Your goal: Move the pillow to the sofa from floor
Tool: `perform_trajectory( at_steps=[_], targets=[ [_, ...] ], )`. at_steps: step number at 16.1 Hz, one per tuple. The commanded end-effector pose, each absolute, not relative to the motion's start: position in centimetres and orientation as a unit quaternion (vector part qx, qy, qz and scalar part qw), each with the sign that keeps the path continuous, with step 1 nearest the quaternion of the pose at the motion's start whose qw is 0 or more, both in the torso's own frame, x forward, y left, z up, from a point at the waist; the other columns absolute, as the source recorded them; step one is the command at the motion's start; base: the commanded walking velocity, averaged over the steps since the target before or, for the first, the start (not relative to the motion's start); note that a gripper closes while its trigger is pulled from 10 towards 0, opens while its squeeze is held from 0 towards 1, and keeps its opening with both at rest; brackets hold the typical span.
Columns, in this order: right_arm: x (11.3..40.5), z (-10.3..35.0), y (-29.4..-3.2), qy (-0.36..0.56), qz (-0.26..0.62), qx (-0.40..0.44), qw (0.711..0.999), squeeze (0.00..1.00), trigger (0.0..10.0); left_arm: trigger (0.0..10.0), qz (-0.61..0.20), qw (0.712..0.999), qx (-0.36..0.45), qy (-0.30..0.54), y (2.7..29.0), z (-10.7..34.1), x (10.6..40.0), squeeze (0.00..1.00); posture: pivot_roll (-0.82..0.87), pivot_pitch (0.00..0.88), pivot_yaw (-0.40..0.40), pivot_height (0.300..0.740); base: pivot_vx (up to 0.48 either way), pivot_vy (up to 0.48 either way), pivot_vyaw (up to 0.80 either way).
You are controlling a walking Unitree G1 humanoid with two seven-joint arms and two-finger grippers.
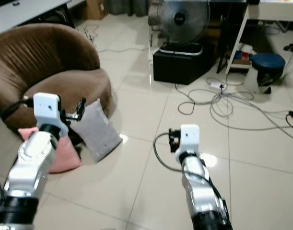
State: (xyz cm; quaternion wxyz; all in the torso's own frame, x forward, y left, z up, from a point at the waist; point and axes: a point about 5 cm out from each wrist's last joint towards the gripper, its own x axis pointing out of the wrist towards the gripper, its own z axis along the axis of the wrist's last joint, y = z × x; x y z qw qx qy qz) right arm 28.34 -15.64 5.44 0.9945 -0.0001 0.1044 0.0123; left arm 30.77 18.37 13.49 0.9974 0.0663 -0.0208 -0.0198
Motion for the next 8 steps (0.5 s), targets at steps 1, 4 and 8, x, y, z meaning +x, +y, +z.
perform_trajectory(
  at_steps=[1,4,8],
  targets=[
    [27.7,5.0,-15.7,0.117,0.003,0.016,0.993,0.0,10.0,10.0,-0.01,0.998,0.054,0.006,18.7,11.6,29.9,0.0,0.1,0.0,0.079,0.74,0.0,0.0,0.0],
    [27.2,4.7,-15.3,0.12,0.013,0.011,0.993,0.0,10.0,10.0,-0.032,0.995,0.087,0.031,18.6,9.9,28.1,0.0,0.1,0.0,0.065,0.74,0.0,0.0,0.0],
    [28.0,5.3,-14.3,0.111,0.049,-0.003,0.993,0.0,10.0,10.0,-0.042,0.995,0.088,0.017,18.2,10.1,27.8,0.0,0.13,0.0,0.031,0.74,0.07,0.0,0.16]
  ],
)
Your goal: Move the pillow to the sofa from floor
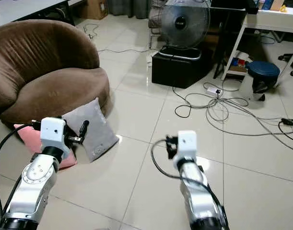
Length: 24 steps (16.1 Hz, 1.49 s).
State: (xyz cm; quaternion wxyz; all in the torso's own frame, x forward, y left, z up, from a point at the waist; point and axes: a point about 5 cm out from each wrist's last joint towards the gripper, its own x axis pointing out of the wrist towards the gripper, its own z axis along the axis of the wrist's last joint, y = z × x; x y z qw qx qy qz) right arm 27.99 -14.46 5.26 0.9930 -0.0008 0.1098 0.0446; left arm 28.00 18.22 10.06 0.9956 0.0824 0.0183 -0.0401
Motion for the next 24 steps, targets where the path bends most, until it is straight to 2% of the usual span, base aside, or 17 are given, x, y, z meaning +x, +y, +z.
perform_trajectory(
  at_steps=[1,5,7,15,24],
  targets=[
    [28.1,5.4,-14.2,0.108,0.053,-0.007,0.993,0.0,10.0,10.0,-0.038,0.995,0.086,0.016,18.3,10.1,27.7,0.0,0.14,0.0,0.015,0.74,0.311,0.0,0.8],
    [28.0,5.6,-14.5,0.106,0.055,-0.015,0.993,0.0,10.0,10.0,-0.046,0.994,0.097,0.004,18.4,11.0,28.0,0.0,0.15,0.0,0.016,0.74,0.345,0.0,0.72],
    [28.0,5.3,-14.4,0.112,0.053,-0.015,0.992,0.0,10.0,10.0,-0.057,0.992,0.115,0.003,18.3,10.9,27.9,0.0,0.15,0.0,0.012,0.74,0.352,0.0,0.0],
    [28.3,5.2,-14.6,0.121,0.054,-0.028,0.991,0.0,10.0,10.0,-0.033,0.995,0.098,0.009,18.7,10.8,27.8,0.0,0.18,0.0,-0.016,0.74,0.367,0.0,0.0],
    [28.4,5.2,-14.4,0.124,0.056,-0.024,0.99,0.0,10.0,10.0,-0.041,0.994,0.098,0.004,18.5,11.3,27.9,0.0,0.21,0.0,-0.015,0.74,0.372,0.0,0.69]
  ],
)
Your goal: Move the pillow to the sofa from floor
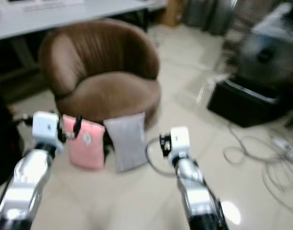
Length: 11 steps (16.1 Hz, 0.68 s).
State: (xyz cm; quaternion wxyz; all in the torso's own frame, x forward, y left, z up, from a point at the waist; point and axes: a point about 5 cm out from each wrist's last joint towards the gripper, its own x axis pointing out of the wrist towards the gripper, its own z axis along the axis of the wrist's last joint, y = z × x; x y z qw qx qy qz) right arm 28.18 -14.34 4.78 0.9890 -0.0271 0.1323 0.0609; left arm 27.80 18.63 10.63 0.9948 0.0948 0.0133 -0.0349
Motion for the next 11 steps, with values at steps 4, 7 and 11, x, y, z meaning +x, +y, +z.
perform_trajectory(
  at_steps=[4,7,11],
  targets=[
    [28.47,5.41,-14.75,0.126,0.053,-0.024,0.99,0.0,10.0,10.0,-0.036,0.995,0.096,0.005,18.6,11.2,27.81,0.0,0.21,0.0,-0.021,0.74,0.372,0.0,0.0],
    [28.42,5.42,-14.74,0.127,0.056,-0.034,0.99,0.0,10.0,10.0,-0.038,0.995,0.093,0.006,18.31,11.13,27.94,0.0,0.2,0.0,-0.019,0.74,0.372,0.0,0.0],
    [28.19,5.47,-14.5,0.123,0.068,-0.029,0.99,0.0,10.0,10.0,-0.056,0.993,0.106,0.007,17.77,11.15,28.01,0.0,0.18,0.0,-0.002,0.74,0.372,0.0,0.6]
  ],
)
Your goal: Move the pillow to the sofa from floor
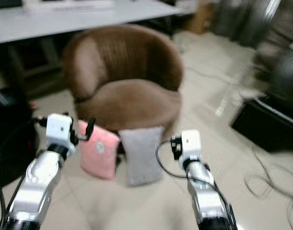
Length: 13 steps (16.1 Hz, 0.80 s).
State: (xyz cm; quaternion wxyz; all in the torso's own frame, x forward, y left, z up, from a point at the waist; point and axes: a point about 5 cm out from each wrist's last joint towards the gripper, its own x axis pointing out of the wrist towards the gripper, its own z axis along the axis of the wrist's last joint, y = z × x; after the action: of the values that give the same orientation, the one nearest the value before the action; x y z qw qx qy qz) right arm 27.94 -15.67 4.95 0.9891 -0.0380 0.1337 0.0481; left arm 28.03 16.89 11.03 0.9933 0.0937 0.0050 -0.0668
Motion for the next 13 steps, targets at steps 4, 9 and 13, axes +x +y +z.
perform_trajectory(
  at_steps=[4,9,13],
  targets=[
    [28.5,5.7,-14.5,0.119,0.069,-0.028,0.99,0.0,10.0,10.0,-0.055,0.993,0.108,-0.003,17.7,11.8,28.5,0.0,0.17,0.0,-0.018,0.74,0.371,0.0,0.6],
    [28.8,5.7,-15.2,0.126,0.047,-0.032,0.99,0.0,10.0,10.0,-0.056,0.992,0.112,0.007,17.7,11.3,28.5,0.0,0.16,0.0,-0.009,0.74,0.334,0.0,0.0],
    [28.6,5.4,-15.8,0.133,0.022,-0.033,0.99,0.0,10.0,10.0,-0.069,0.992,0.102,0.015,17.3,10.8,28.6,0.0,0.12,0.0,0.025,0.74,0.35,0.0,0.0]
  ],
)
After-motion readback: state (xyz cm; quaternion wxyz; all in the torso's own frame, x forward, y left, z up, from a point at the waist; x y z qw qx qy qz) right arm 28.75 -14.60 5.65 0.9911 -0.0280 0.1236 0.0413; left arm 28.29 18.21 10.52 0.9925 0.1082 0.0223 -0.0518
